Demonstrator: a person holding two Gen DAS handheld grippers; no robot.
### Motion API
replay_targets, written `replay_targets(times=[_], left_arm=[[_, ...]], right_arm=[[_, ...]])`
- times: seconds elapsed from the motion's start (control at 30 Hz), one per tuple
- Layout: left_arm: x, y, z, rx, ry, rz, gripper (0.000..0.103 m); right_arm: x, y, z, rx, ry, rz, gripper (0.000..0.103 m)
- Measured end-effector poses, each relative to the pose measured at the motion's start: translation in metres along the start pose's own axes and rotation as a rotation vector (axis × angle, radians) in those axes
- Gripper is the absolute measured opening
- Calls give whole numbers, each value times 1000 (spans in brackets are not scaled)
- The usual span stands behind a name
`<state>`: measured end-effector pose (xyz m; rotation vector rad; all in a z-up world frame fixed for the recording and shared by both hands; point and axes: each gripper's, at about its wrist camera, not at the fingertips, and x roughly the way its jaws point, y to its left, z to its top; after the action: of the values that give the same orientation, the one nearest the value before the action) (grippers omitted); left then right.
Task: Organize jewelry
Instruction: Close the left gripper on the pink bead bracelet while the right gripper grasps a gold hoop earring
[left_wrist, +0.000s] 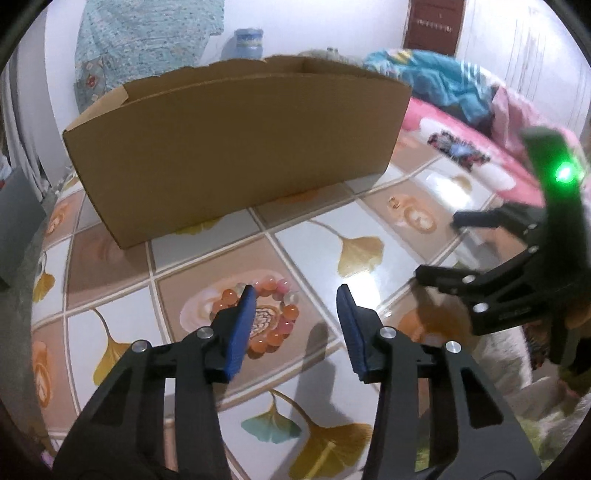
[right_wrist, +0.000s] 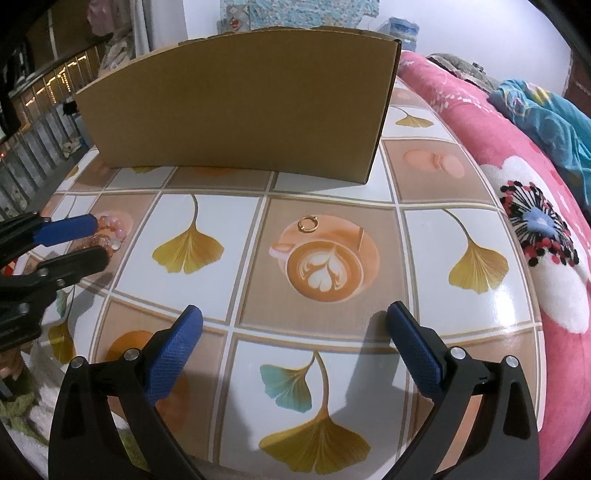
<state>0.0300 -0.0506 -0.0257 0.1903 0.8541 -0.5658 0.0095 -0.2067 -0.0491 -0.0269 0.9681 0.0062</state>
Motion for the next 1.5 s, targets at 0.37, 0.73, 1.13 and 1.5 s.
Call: replay_targets(times=[0.37,0.73,1.13,1.5], left_arm=[[13,11,3,-8,27,40,26],[16,19,6,-31,15,5,12],[17,17,8,-10,20,2,12],[19,14,9,2,20,25,11]], right_arm=[[-12,-20,13,55,-57,111,88],[6,-16,47,-195,-86,153,45],[23,-28,54,-388,3,275,28],[21,-31,54,-423,15,339,12]])
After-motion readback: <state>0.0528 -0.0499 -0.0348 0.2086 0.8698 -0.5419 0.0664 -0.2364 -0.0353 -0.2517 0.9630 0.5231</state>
